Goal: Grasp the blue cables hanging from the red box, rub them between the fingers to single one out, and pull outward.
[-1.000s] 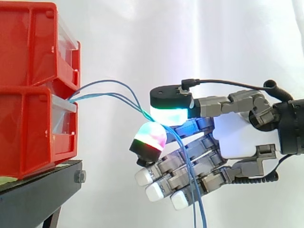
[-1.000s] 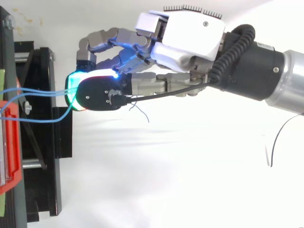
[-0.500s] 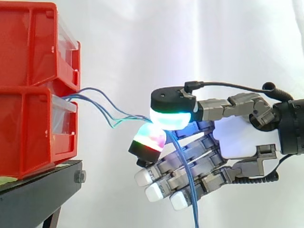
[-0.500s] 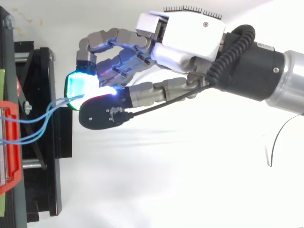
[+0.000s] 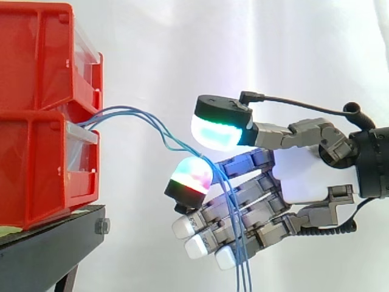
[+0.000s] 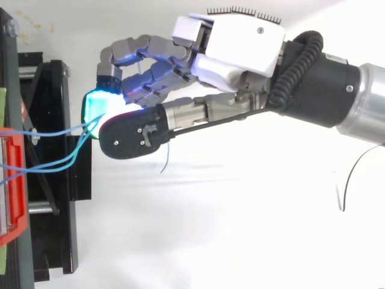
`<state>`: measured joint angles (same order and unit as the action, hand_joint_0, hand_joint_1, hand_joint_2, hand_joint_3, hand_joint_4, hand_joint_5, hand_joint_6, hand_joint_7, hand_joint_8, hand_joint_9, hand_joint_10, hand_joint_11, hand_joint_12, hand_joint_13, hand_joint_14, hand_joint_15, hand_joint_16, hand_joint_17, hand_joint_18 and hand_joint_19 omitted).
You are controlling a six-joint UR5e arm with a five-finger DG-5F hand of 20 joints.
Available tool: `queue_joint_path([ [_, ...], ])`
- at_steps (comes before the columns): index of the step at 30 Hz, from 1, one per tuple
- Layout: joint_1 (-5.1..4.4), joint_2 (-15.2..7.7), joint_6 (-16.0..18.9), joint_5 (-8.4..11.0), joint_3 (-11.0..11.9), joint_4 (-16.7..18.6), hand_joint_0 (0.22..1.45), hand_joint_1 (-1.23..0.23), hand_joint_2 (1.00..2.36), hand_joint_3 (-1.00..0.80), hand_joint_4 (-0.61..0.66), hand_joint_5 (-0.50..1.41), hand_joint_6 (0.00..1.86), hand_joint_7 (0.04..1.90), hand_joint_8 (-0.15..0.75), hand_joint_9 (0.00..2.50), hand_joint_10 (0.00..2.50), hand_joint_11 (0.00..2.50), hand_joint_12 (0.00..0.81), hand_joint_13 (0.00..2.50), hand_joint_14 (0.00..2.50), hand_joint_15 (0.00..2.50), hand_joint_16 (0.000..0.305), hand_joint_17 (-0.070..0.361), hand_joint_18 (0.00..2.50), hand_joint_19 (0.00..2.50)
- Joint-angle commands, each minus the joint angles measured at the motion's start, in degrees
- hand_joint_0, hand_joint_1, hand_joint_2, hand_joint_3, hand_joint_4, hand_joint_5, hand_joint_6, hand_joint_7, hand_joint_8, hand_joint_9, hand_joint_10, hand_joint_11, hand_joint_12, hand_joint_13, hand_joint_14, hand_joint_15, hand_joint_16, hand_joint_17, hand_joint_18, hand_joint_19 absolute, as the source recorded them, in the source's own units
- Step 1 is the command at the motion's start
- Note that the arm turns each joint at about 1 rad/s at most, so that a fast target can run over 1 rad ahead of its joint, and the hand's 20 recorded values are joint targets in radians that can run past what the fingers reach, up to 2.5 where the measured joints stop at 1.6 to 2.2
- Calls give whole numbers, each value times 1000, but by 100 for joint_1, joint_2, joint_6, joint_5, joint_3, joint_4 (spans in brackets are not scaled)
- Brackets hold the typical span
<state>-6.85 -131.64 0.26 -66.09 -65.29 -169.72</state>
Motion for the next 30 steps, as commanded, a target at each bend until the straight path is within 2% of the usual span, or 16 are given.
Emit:
queue_joint_path([
  [1,0,-2,0,0,-1,0,518,-583,1002,-469,300,-127,502,1126,261,801,8,399,352,700,12,349,49,110,567,516],
  [8,0,7,0,0,-1,0,614,-496,1012,-304,273,-118,502,1131,247,832,11,407,337,710,13,349,45,101,564,532],
  [13,0,7,0,0,-1,0,634,-489,1016,-238,282,-116,502,1131,250,843,11,409,337,721,14,349,45,101,575,530],
  [20,0,-2,0,9,-1,0,656,-724,1015,-223,278,-117,502,1132,241,813,9,407,333,723,13,353,45,101,601,516],
  [30,0,7,0,0,-1,-9,686,-819,1014,-202,267,-121,502,1146,232,763,9,396,325,691,12,340,43,98,585,486],
])
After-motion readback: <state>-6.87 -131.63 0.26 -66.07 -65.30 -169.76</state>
